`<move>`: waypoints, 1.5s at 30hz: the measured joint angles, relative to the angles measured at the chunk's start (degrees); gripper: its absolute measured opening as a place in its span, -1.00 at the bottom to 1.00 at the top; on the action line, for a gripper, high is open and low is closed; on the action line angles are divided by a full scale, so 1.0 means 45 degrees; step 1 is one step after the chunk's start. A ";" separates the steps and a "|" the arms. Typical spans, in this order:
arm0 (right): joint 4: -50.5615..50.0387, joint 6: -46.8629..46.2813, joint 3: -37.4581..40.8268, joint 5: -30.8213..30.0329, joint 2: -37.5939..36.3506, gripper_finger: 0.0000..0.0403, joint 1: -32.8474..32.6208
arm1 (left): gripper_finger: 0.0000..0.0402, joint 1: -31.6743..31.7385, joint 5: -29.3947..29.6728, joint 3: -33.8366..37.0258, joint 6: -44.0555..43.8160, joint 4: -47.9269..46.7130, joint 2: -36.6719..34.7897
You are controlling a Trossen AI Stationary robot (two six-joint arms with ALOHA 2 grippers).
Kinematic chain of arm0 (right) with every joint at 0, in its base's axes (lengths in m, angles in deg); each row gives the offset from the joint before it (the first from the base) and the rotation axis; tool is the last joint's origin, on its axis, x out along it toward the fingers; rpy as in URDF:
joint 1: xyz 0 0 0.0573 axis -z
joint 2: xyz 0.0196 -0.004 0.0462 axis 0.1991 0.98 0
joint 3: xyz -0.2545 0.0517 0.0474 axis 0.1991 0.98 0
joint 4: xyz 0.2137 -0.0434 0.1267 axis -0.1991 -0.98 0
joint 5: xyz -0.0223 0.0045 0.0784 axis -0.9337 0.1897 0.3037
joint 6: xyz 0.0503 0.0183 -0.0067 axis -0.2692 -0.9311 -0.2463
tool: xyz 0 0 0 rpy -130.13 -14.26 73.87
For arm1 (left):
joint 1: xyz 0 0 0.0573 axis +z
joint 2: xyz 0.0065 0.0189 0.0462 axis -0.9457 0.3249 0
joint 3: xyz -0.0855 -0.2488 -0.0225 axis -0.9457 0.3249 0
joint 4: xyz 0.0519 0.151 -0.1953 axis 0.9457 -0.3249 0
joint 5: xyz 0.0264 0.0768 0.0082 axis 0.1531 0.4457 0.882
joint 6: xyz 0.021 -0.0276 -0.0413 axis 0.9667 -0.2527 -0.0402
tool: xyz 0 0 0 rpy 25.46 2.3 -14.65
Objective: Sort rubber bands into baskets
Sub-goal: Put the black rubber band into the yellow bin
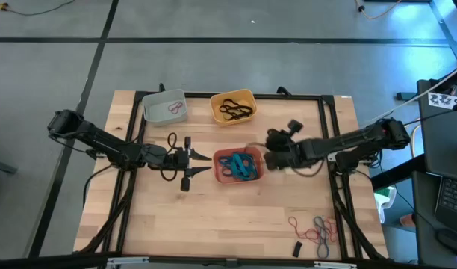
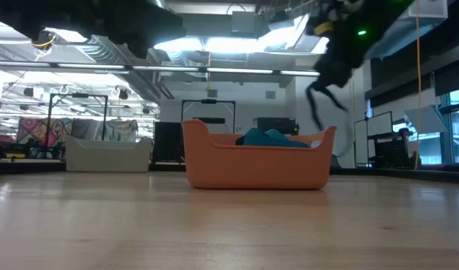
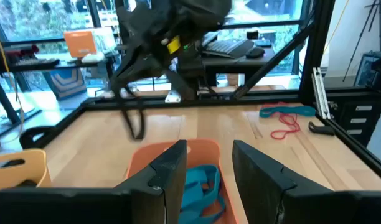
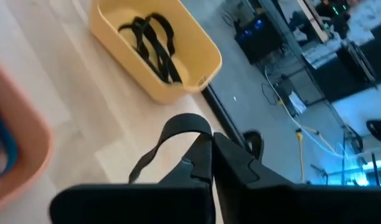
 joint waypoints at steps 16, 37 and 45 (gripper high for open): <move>1.0341 0.7379 0.0000 0.7217 0.0039 -0.96 0.5547 | -0.37 0.0000 0.0000 0.0000 -0.0466 -0.0104 0.0000; 1.3939 0.7039 -0.0005 0.9833 0.3610 -0.96 0.8454 | -0.37 -0.0010 -0.0005 0.0000 -0.1008 -0.0488 0.0000; 1.2991 0.5967 0.0000 1.0061 0.4197 -0.75 0.8456 | -0.37 -0.0010 -0.0005 0.0000 -0.1005 -0.0511 0.0000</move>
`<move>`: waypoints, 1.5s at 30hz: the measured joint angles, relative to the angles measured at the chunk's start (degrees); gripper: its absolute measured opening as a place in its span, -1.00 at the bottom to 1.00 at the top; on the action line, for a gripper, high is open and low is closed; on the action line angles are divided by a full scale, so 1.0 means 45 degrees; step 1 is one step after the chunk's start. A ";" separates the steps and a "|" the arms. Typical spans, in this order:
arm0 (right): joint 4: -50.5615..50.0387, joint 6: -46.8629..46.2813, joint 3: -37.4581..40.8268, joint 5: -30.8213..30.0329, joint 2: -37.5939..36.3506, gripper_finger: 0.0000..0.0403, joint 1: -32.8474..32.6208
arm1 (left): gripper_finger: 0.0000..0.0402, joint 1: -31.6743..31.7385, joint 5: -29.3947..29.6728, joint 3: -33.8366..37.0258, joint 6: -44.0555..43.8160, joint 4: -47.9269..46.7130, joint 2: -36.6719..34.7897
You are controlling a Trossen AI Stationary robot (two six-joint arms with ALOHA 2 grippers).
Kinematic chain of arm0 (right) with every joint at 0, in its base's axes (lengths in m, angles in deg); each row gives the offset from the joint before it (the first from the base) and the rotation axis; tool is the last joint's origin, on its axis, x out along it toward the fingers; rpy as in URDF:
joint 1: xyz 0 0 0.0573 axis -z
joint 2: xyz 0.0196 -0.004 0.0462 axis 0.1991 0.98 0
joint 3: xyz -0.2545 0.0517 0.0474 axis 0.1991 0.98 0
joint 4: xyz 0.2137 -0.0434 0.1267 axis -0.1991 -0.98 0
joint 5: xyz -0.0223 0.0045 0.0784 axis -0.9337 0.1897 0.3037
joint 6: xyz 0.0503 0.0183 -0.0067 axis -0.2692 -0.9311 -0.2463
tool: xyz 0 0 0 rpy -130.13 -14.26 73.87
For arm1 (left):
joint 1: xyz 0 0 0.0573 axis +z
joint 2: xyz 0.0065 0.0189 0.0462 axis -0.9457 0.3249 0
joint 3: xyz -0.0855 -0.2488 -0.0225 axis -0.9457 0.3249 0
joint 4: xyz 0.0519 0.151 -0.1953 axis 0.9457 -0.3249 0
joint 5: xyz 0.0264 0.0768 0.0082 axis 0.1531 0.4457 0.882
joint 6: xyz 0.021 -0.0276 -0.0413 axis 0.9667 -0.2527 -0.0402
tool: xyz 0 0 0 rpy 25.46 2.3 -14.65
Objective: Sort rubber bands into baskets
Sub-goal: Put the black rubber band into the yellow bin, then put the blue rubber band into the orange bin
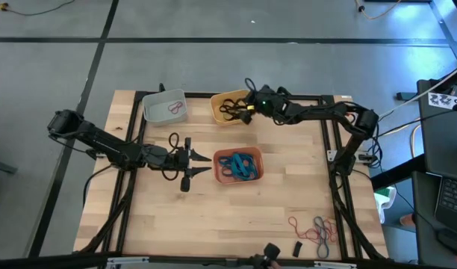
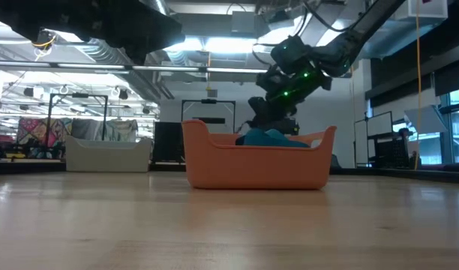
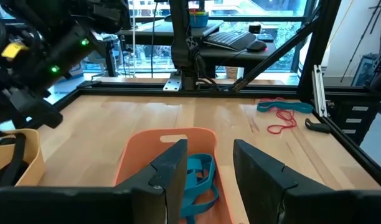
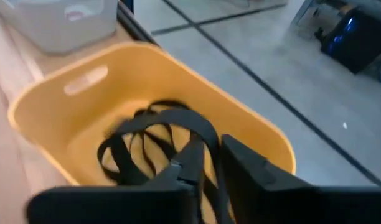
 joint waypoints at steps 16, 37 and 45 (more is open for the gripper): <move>-0.2534 -0.0239 -0.0005 0.0791 -0.0845 -0.04 -0.0638 | -0.37 0.0000 -0.0004 0.0000 -0.0149 -0.0248 0.0000; -0.8715 -0.2922 -0.0024 0.1483 -0.4828 -0.07 -0.6097 | -0.37 -0.0112 -0.0005 0.0000 -0.0338 -0.0261 0.0000; -1.0337 -0.5904 -0.0024 0.1712 -0.4828 -0.08 -0.8916 | -0.37 -0.0112 -0.0005 0.0000 -0.0236 -0.0163 0.0000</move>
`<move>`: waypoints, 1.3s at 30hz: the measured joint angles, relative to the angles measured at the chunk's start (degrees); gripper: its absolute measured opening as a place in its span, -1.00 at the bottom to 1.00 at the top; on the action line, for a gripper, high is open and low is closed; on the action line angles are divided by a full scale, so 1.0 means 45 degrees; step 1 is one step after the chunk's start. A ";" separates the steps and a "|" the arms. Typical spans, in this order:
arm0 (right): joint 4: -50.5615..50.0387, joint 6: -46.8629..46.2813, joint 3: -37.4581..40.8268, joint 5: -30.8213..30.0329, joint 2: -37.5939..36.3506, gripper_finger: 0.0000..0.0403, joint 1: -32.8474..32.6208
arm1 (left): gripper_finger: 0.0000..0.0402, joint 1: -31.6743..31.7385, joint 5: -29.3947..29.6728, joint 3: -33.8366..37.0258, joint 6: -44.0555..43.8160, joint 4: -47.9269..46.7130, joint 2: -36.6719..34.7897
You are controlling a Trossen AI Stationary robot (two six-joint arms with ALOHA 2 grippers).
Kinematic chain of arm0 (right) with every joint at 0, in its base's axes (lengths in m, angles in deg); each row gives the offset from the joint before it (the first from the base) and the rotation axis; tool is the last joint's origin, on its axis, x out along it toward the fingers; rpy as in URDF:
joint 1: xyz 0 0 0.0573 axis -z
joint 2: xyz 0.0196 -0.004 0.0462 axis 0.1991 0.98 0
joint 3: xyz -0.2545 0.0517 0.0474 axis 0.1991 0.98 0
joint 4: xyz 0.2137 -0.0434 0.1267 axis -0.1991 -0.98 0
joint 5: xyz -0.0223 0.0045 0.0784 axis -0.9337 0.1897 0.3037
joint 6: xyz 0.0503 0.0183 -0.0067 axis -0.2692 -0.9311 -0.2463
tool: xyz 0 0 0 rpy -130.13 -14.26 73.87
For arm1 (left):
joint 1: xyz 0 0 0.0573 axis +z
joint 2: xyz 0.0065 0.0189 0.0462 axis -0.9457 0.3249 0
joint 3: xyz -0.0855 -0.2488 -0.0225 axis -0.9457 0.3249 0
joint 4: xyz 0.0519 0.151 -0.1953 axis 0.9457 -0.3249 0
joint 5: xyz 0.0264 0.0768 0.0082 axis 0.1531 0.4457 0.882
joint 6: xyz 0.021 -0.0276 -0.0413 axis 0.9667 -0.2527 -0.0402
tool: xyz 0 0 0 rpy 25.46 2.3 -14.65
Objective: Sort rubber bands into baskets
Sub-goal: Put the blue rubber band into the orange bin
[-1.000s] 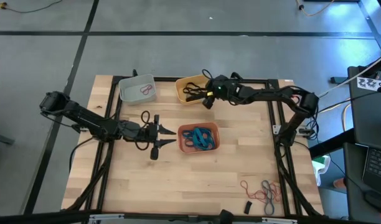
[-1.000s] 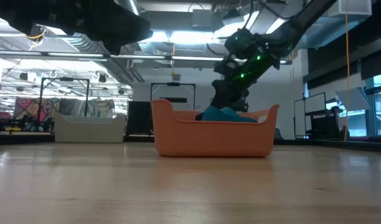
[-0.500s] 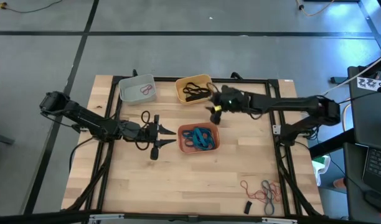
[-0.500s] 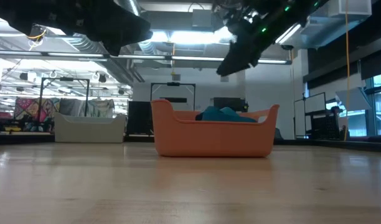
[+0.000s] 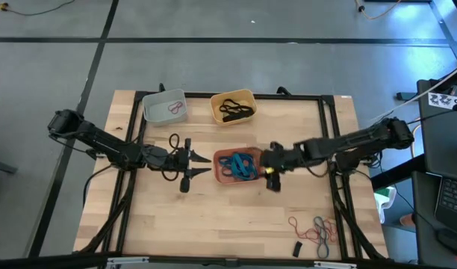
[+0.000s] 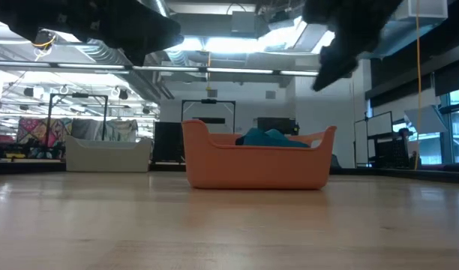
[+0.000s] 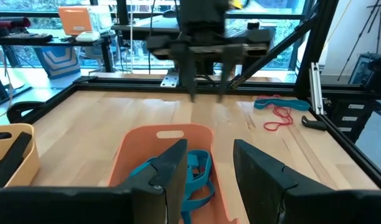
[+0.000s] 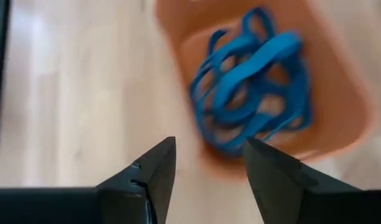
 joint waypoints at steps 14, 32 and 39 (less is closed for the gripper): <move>-0.3188 -0.7183 0.0010 -0.1155 0.0000 -0.08 -0.4171 | -0.37 0.0000 0.0000 0.0000 -0.0043 0.0280 0.0000; -0.3388 -1.5755 0.2443 -0.0576 0.0005 -0.08 -0.8736 | -0.37 0.0000 0.0000 0.0000 0.0005 0.0275 0.0000; -0.3345 -1.8264 0.2961 0.0458 0.0010 -0.08 -1.0178 | -0.37 0.0000 0.0000 0.0000 0.0010 0.0274 0.0000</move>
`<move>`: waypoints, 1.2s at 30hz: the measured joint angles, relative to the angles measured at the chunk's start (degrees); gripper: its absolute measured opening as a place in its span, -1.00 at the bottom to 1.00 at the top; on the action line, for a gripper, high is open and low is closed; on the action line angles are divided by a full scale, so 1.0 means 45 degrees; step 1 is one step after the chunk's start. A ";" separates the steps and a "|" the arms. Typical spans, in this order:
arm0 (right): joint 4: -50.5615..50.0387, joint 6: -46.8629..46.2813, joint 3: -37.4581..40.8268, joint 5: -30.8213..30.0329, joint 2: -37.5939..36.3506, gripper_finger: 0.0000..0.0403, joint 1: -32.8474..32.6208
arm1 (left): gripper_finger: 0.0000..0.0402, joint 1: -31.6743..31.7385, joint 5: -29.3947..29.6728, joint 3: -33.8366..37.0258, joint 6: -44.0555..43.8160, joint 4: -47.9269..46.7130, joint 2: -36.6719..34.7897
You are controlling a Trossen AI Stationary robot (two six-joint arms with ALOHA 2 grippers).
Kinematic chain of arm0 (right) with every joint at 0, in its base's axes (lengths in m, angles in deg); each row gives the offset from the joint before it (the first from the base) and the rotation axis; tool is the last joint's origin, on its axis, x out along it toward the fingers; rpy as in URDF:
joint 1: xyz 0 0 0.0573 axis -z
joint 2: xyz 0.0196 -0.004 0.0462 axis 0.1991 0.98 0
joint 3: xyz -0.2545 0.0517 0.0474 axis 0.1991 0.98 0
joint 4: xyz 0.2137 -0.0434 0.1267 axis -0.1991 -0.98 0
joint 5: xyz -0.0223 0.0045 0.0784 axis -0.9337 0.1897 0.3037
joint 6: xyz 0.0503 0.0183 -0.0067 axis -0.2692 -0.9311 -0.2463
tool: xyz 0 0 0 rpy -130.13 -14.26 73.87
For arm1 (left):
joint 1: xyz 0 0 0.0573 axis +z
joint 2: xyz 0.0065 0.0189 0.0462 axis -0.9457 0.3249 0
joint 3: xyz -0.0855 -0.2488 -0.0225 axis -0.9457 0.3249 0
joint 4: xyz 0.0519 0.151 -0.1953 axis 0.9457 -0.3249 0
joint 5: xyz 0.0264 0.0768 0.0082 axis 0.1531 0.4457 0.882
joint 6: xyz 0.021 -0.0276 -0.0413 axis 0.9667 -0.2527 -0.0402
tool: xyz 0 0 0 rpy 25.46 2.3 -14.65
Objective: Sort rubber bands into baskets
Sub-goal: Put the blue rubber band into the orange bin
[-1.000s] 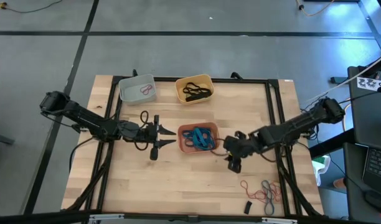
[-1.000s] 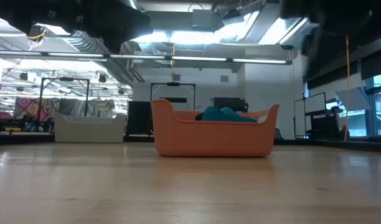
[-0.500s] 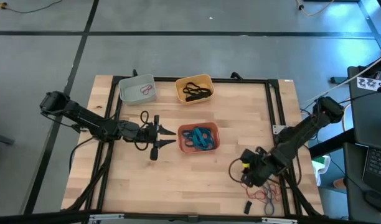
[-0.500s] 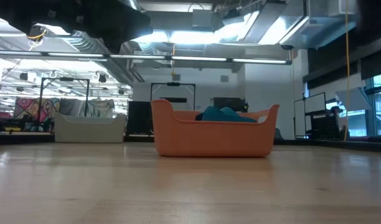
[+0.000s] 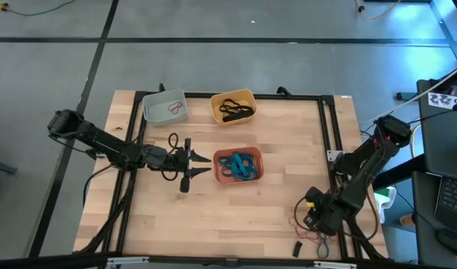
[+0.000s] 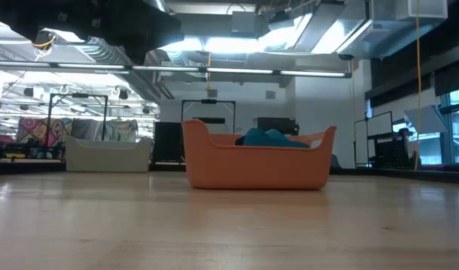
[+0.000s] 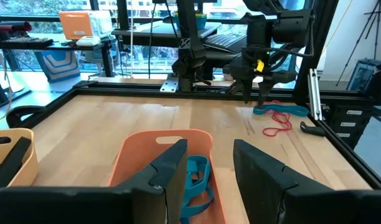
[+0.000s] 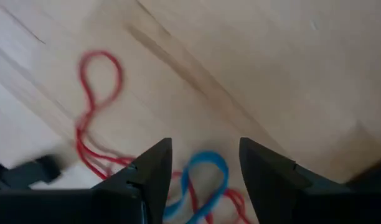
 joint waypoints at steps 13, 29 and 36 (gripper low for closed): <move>0.0504 -0.1436 0.0361 0.0171 0.0422 -0.08 -0.1578 | -0.37 0.0000 0.0000 0.0000 0.0006 -0.0003 0.0000; 0.0489 -0.0821 0.0356 0.0725 0.1654 -0.26 -0.1588 | -0.37 0.0000 0.0000 0.0000 0.0010 -0.0005 0.0000; 0.0817 -0.0590 0.0323 0.0479 0.1885 -0.82 -0.1588 | -0.37 0.0000 0.0000 0.0000 0.0010 0.0000 0.0000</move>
